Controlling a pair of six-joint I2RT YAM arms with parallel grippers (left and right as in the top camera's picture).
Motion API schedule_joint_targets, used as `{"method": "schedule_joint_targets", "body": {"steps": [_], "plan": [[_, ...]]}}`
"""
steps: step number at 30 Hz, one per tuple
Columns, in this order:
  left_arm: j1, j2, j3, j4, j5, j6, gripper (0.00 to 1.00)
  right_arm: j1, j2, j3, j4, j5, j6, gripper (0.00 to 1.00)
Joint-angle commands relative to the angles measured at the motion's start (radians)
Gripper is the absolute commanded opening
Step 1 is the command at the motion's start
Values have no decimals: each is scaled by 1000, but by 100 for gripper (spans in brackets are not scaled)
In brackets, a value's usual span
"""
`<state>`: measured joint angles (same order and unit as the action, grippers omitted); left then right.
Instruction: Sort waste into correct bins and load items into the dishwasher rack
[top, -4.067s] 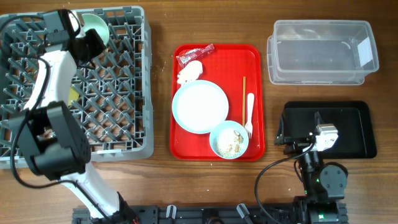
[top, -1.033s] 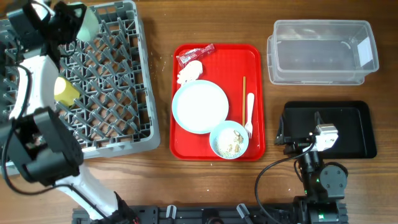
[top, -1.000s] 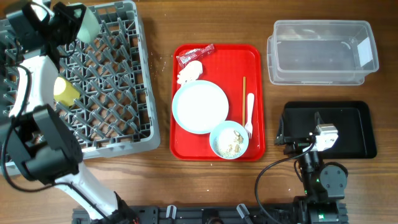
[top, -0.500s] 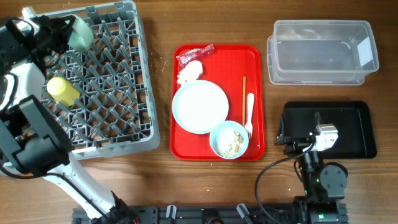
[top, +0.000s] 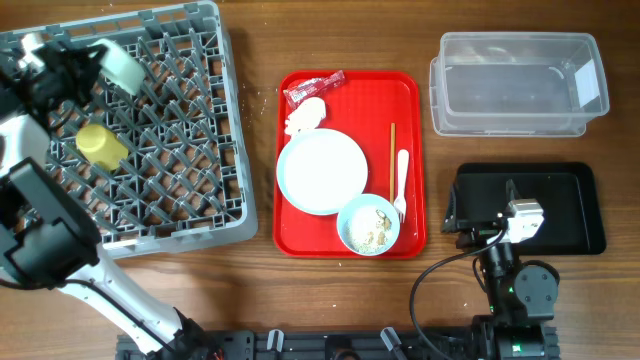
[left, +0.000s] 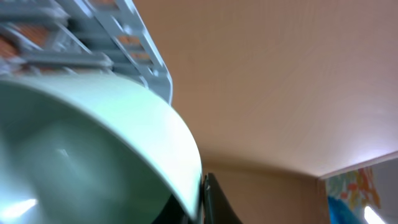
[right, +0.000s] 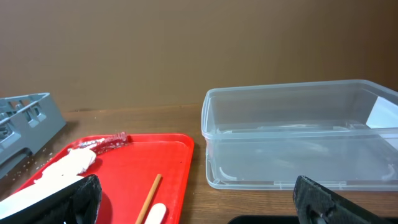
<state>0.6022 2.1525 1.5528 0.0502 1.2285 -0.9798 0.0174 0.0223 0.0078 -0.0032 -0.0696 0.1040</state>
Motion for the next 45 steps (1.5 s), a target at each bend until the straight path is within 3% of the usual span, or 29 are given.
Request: {"method": "schedule_joint_targets", "body": {"steps": [1, 3, 6, 9, 10, 16, 17, 18, 20, 21, 22, 26, 28, 30, 36, 41, 45], "plan": [[86, 19, -3, -6, 21, -24, 13, 5, -5, -1, 2, 10, 3, 100], [126, 15, -3, -6, 20, -24, 22, 5, -5, -1, 2, 10, 4, 100], [181, 3, -3, -6, 20, -24, 55, 5, -5, -1, 2, 10, 3, 100], [228, -29, -3, -11, 3, -23, 80, 5, -4, -1, 2, 10, 3, 100], [237, -40, -3, -14, -1, -23, 100, 5, -5, -1, 2, 10, 3, 100], [229, -131, -3, -115, -90, 44, 99, 5, -5, -1, 2, 10, 3, 100], [211, -151, -3, -134, -105, 90, 98, 5, -5, -1, 2, 10, 3, 100], [190, -172, -3, -153, -125, 149, 83, 5, -4, -1, 2, 10, 3, 100], [112, -231, -3, -253, -256, 306, 38, 5, -5, -1, 2, 10, 3, 100], [39, -268, -3, -337, -441, 399, 8, 5, -5, -1, 2, 10, 3, 100], [-19, -285, -3, -377, -592, 463, 4, 5, -5, -1, 2, 10, 3, 100], [-231, -283, -3, -444, -1107, 668, 4, 5, -5, -1, 2, 10, 3, 100], [-311, -262, -3, -445, -1309, 697, 4, 5, -4, -1, 2, 10, 3, 100], [-344, -244, -3, -441, -1403, 697, 4, 5, -4, -1, 2, 10, 3, 100], [-277, -224, -3, -498, -1414, 695, 4, 5, -5, -1, 2, 10, 3, 100], [-164, -224, -3, -541, -1404, 587, 4, 5, -4, -1, 2, 10, 3, 100], [-103, -251, -3, -536, -1243, 575, 4, 5, -5, -1, 2, 10, 3, 100]]}}
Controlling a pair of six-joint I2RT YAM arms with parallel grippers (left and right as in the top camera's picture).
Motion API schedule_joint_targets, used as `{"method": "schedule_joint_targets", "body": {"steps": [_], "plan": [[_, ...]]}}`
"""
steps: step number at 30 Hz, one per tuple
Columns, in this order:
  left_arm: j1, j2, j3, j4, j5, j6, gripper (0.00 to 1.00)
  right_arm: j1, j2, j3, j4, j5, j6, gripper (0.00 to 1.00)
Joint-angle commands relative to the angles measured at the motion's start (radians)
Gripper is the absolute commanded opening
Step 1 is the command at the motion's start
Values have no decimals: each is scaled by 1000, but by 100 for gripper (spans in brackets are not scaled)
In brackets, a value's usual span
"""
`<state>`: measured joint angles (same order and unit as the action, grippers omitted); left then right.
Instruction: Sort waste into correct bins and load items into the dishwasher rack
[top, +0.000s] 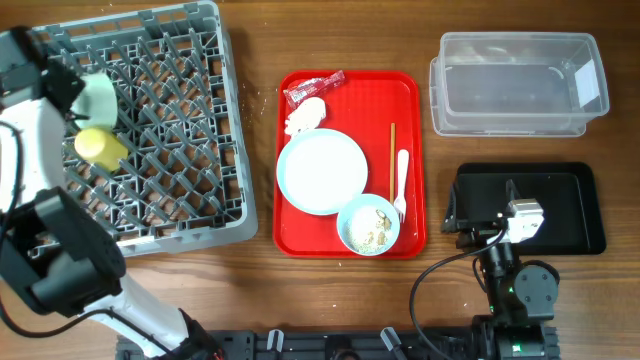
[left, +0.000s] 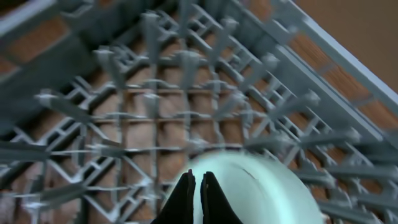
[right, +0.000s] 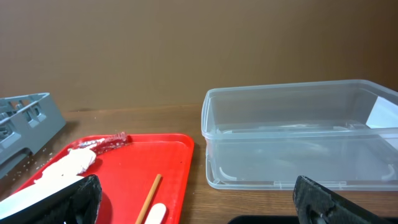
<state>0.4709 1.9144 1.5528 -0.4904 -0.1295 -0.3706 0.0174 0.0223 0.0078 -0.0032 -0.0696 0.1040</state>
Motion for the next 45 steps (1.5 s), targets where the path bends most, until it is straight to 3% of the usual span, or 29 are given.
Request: {"method": "schedule_joint_targets", "body": {"steps": [1, 7, 10, 12, 14, 15, 16, 17, 18, 19, 21, 24, 25, 26, 27, 28, 31, 38, 42, 45], "plan": [[29, -25, -3, 11, 156, -35, 4, 5, -5, -1, 2, 10, 3, 100], [-15, -71, -3, 45, 377, -68, 5, 5, -5, -1, 2, 10, 3, 99], [-64, -77, -3, 21, 435, -68, 12, 5, -5, -1, 2, 10, 3, 100], [-100, -91, -3, 8, 562, -68, 25, 5, -5, -1, 2, 10, 3, 100], [-155, -110, -3, -23, 696, -69, 52, 5, -5, -1, 2, 10, 3, 100], [-183, -114, -3, -40, 727, -69, 58, 5, -5, -1, 2, 10, 3, 100], [-217, -114, -3, -59, 743, -68, 70, 5, -5, -1, 2, 10, 3, 100], [-271, -114, -3, -92, 742, -62, 90, 5, -5, -1, 2, 10, 3, 100], [-320, -111, -3, -121, 742, -38, 100, 5, -5, -1, 2, 10, 3, 100], [-366, -111, -3, -145, 738, -9, 100, 5, -5, -1, 2, 10, 3, 100], [-452, -111, -3, -177, 681, 8, 100, 5, -5, -1, 2, 10, 3, 100], [-546, -111, -3, -247, 475, 6, 100, 5, -5, -1, 2, 10, 3, 100], [-568, -111, -3, -278, 410, 0, 92, 5, -5, -1, 2, 10, 3, 100], [-598, -111, -3, -320, 343, 0, 81, 5, -5, -1, 2, 10, 3, 100], [-617, -111, -3, -343, 319, 0, 54, 5, -5, -1, 2, 10, 3, 100], [-637, -111, -3, -349, 319, 0, 6, 5, -5, -1, 2, 10, 3, 100], [-744, -93, -3, -294, 235, -5, 4, 5, -5, -1, 2, 10, 3, 100], [-845, -53, -3, -508, 172, -39, 4, 5, -5, -1, 2, 10, 3, 100], [-883, -36, -3, -613, 29, -149, 4, 5, -5, -1, 2, 10, 3, 100], [-887, -32, -30, -637, 19, -170, 4, 5, -5, -1, 2, 10, 3, 100]]}}
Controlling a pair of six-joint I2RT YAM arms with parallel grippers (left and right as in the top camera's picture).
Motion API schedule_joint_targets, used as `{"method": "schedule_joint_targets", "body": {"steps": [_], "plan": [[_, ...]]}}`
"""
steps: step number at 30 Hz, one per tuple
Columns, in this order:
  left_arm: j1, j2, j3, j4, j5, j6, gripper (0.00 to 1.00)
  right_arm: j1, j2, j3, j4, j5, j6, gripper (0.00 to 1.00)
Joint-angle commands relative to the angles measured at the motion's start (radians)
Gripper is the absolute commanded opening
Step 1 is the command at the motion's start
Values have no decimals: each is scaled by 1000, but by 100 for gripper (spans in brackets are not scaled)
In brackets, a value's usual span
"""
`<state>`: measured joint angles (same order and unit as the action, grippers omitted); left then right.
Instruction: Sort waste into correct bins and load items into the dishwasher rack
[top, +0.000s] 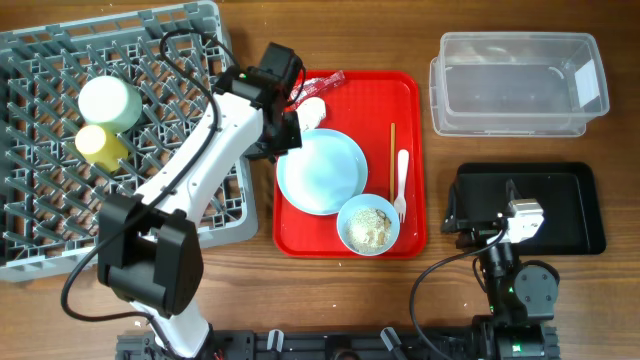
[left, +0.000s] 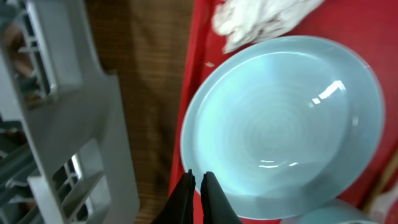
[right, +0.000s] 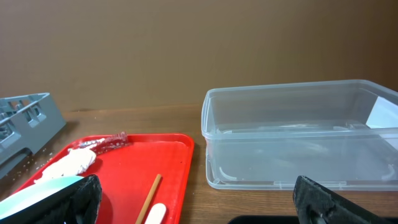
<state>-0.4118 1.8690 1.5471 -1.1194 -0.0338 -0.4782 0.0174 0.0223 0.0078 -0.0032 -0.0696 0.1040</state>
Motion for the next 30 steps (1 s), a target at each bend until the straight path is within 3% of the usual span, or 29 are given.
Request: {"method": "schedule_joint_targets", "body": {"steps": [1, 8, 30], "plan": [[-4, 13, -39, -6, -76, -69, 4, 5, -5, -1, 2, 10, 3, 100], [0, 13, -157, 30, -64, -115, 4, 5, -5, -1, 2, 10, 3, 100], [19, -70, -159, -66, -140, -192, 4, 5, -5, -1, 2, 10, 3, 100]]}}
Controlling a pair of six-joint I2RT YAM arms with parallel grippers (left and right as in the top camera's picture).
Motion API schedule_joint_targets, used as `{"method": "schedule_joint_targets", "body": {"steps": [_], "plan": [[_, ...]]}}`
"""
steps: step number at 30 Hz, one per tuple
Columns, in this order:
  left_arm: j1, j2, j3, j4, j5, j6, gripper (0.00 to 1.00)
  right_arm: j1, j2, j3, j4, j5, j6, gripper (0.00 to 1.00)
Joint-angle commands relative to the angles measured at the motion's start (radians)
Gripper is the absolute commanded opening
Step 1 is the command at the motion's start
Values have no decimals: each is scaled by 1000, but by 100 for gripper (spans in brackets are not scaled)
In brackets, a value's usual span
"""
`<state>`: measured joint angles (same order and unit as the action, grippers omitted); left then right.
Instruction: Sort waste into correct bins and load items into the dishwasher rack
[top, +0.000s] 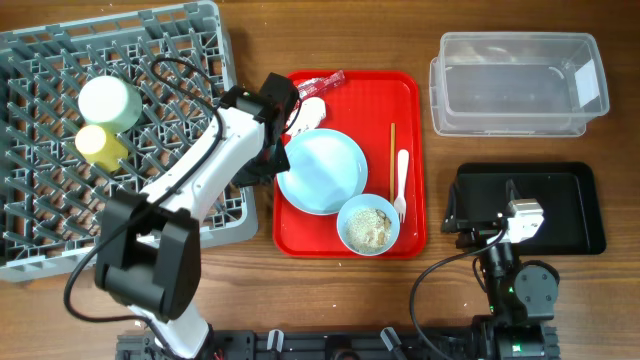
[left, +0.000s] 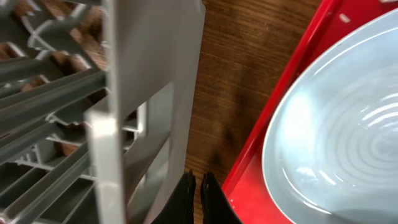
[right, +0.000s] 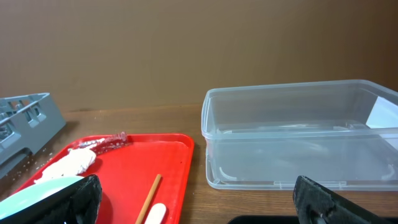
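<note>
My left gripper (left: 199, 190) is shut with nothing in it, low over the strip of wood between the grey dishwasher rack (top: 190, 215) and the red tray (top: 410, 100); seen from overhead it is the left gripper (top: 270, 152). A light blue plate (top: 322, 172) lies just to its right, reaching the tray's left rim, the same plate (left: 348, 124) as in the wrist view. A bowl of food scraps (top: 368, 224), a chopstick (top: 392, 160), a white spoon (top: 401, 180), a tissue (top: 305, 113) and a red wrapper (top: 318, 87) lie on the tray. My right gripper (right: 198, 196) rests open.
A pale green cup (top: 106, 100) and a yellow cup (top: 98, 145) stand in the rack's left part. A clear plastic bin (top: 518, 85) is at the far right, with a black bin (top: 570, 205) in front of it, by the right arm.
My left gripper has moved from over the plate's far left rim toward the near side and lower, into the gap between rack and tray. It stays shut. The right arm is unchanged.
My left gripper first held the pale green cup over the rack's far left corner. Then it was at the cup beside the yellow cup. Later the cup stood in the rack, and the gripper was shut and empty over the plate's left rim. Now it is beside the tray.
</note>
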<state>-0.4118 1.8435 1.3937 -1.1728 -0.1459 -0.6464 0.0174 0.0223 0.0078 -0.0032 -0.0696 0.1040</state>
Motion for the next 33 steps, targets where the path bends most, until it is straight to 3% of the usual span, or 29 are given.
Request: {"method": "schedule_joint_targets", "body": {"steps": [1, 26, 33], "plan": [[25, -45, -5, -19, -28, -24, 4, 5, -5, -1, 2, 10, 3, 100], [104, -49, -20, -65, -27, -17, 4, 5, -5, -1, 2, 10, 3, 100], [104, -136, -19, -15, 21, -9, 4, 5, -5, -1, 2, 10, 3, 100]]}}
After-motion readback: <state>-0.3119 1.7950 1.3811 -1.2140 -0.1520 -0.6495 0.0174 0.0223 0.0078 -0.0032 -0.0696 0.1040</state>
